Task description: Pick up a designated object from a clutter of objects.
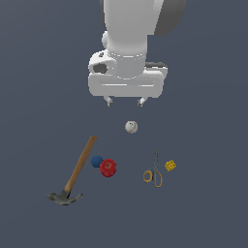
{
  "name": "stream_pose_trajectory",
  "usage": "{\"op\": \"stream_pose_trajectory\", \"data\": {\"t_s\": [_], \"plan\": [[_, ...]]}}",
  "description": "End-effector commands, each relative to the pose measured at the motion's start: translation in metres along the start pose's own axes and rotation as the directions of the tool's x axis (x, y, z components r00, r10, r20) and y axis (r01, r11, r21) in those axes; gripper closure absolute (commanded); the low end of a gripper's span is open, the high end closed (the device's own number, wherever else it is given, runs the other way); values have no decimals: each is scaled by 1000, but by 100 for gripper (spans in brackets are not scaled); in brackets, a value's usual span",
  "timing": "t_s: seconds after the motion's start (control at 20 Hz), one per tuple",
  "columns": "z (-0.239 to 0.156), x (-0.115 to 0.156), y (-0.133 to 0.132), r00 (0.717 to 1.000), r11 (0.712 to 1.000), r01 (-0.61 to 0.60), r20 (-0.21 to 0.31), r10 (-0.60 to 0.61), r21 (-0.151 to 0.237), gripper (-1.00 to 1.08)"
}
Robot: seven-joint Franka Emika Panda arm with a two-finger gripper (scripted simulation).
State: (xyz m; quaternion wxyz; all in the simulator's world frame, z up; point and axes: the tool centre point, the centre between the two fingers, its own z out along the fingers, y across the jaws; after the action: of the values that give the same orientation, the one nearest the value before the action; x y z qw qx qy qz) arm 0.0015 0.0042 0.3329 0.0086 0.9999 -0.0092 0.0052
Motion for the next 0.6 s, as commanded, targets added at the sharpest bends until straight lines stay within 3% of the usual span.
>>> {"op": "stream_pose_trajectory", "data": {"t_s": [0.0,0.55], "plan": [[0,0,0,1000,1000,0,0,0,0,-92],[9,-3,-5,999,999,39,28,-38,-18,-92]]}}
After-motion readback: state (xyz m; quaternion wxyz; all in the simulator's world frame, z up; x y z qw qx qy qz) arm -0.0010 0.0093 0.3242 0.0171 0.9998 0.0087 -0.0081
